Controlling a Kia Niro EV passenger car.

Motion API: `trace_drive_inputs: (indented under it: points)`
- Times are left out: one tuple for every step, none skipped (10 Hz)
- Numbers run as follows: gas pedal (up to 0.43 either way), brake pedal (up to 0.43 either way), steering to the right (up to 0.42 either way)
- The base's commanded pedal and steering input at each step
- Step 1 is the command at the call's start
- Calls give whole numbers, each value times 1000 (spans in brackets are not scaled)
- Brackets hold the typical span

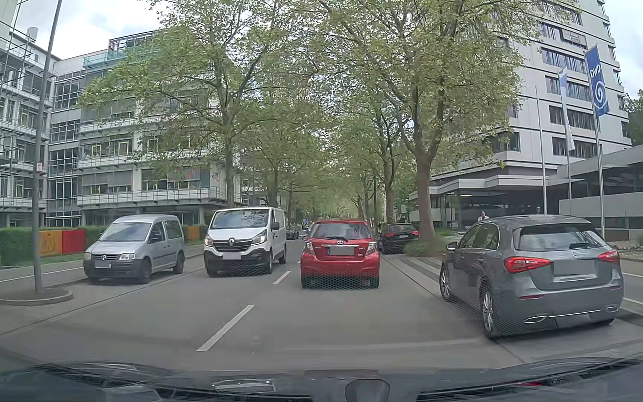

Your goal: Follow the waypoints while adhering to traffic rules and regulations

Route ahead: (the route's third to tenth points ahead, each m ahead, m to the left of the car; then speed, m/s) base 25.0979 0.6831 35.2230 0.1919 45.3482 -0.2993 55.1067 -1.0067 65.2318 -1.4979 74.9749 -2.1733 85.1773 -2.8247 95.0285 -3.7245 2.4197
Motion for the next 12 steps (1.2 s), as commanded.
trace_drive_inputs:
  points:
    - [150,0,4]
    - [150,0,4]
    - [150,0,5]
    - [150,0,5]
    - [150,0,5]
    - [150,0,5]
    - [157,0,5]
    - [157,0,5]
    - [157,0,5]
    - [157,0,5]
    - [157,0,5]
    - [157,0,5]
